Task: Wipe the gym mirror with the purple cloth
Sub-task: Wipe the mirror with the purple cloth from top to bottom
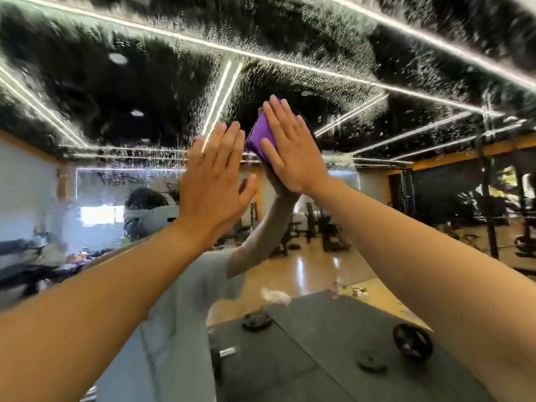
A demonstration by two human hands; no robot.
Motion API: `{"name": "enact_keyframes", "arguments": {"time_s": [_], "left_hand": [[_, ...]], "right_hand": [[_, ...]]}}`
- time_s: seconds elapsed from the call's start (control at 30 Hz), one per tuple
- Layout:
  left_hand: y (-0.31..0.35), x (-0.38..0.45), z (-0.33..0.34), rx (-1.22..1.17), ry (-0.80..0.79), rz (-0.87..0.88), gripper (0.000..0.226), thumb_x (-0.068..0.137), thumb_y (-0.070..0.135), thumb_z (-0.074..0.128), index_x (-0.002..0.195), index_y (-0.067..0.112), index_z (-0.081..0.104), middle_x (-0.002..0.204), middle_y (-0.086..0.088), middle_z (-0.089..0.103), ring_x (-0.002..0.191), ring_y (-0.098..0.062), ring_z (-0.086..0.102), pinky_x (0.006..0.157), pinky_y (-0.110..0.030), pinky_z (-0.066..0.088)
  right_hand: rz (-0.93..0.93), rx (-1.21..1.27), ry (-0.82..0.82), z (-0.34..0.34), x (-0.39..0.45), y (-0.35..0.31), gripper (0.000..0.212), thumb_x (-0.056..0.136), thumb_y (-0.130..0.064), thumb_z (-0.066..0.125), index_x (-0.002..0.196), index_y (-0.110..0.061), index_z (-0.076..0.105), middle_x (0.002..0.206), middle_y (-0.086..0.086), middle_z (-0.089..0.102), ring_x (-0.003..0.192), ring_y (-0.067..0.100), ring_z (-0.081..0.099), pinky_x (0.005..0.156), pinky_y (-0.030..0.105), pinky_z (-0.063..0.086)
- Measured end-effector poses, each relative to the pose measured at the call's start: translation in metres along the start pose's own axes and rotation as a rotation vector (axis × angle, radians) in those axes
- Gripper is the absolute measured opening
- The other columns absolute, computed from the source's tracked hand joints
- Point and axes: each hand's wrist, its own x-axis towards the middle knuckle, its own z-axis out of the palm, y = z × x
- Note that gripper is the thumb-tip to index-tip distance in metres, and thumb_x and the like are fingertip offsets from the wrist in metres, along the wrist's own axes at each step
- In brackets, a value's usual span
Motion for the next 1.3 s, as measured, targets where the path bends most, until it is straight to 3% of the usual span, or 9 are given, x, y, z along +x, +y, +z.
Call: {"name": "enact_keyframes", "arguments": {"time_s": [0.13,0.27,0.4,0.63,0.73,0.87,1.07,1.17,1.3], "left_hand": [[0.000,-0.002,0.011,0.023,-0.001,0.027,0.079,0.105,0.058,0.028,0.167,0.009,0.020,0.175,-0.009,0.019,0.162,-0.024,0.015,0.131,-0.050,0.011],[-0.001,-0.002,0.013,0.029,0.006,0.021,0.079,0.105,0.059,0.028,0.167,0.011,0.019,0.175,-0.009,0.015,0.162,-0.024,0.013,0.131,-0.051,0.010],[-0.001,-0.003,0.015,0.019,0.013,0.015,0.078,0.106,0.059,0.028,0.167,0.011,0.019,0.175,-0.009,0.015,0.162,-0.024,0.012,0.131,-0.051,0.010],[0.000,-0.002,0.013,0.022,0.011,0.008,0.080,0.103,0.057,0.031,0.167,0.010,0.022,0.175,-0.009,0.017,0.162,-0.024,0.014,0.130,-0.053,0.013],[0.001,-0.002,0.014,0.032,0.036,0.009,0.080,0.104,0.058,0.032,0.166,0.008,0.025,0.174,-0.010,0.021,0.162,-0.024,0.017,0.130,-0.052,0.014],[0.000,-0.003,0.014,0.007,0.040,0.002,0.078,0.104,0.056,0.032,0.166,0.010,0.025,0.173,-0.010,0.023,0.161,-0.023,0.017,0.131,-0.050,0.012],[0.001,-0.007,0.016,-0.011,0.023,0.005,0.076,0.106,0.056,0.026,0.168,0.013,0.018,0.175,-0.008,0.016,0.163,-0.022,0.011,0.131,-0.051,0.010],[-0.001,-0.005,0.017,0.003,0.024,0.011,0.078,0.106,0.059,0.022,0.168,0.012,0.017,0.175,-0.009,0.016,0.163,-0.023,0.011,0.131,-0.051,0.011],[-0.001,-0.004,0.018,0.038,0.024,0.022,0.080,0.105,0.061,0.018,0.167,0.011,0.017,0.175,-0.010,0.016,0.162,-0.024,0.012,0.131,-0.050,0.009]], "right_hand": [[0.267,0.024,0.011,-0.013,0.020,0.064,0.066,0.109,-0.043,0.022,0.165,-0.008,0.014,0.174,0.011,0.009,0.161,0.026,0.004,0.130,0.046,0.006],[0.526,0.026,0.021,-0.023,-0.021,0.123,0.065,0.112,-0.041,0.019,0.165,-0.005,0.008,0.174,0.013,0.005,0.161,0.028,0.002,0.131,0.046,0.008],[0.699,0.008,0.007,-0.022,-0.031,0.124,0.061,0.114,-0.034,0.018,0.165,-0.004,0.002,0.174,0.012,-0.001,0.161,0.027,-0.005,0.130,0.048,0.005],[0.261,0.016,-0.017,-0.013,0.040,0.026,0.066,0.110,-0.042,0.018,0.166,-0.010,0.001,0.174,0.009,-0.006,0.161,0.024,-0.008,0.128,0.045,-0.007],[0.105,-0.021,0.008,-0.003,0.054,-0.023,0.068,0.107,-0.044,0.019,0.166,-0.012,0.008,0.175,0.005,0.001,0.161,0.020,-0.004,0.128,0.041,-0.005],[-0.008,0.004,0.006,-0.001,0.045,-0.013,0.066,0.108,-0.045,0.025,0.166,-0.016,0.015,0.174,0.002,0.010,0.161,0.019,0.003,0.128,0.042,0.002],[0.556,-0.055,0.096,-0.001,-0.008,0.099,0.079,0.104,-0.059,0.004,0.163,-0.010,0.025,0.173,0.011,0.016,0.160,0.029,0.011,0.128,0.049,0.018],[0.704,0.011,0.122,-0.003,-0.054,0.125,0.067,0.109,-0.044,0.018,0.164,-0.006,0.016,0.172,0.014,0.017,0.159,0.030,0.013,0.129,0.045,0.013],[0.862,0.003,0.150,0.001,-0.073,0.105,0.064,0.111,-0.038,0.022,0.165,-0.004,0.013,0.173,0.014,0.012,0.160,0.029,0.009,0.128,0.053,0.015]]}}
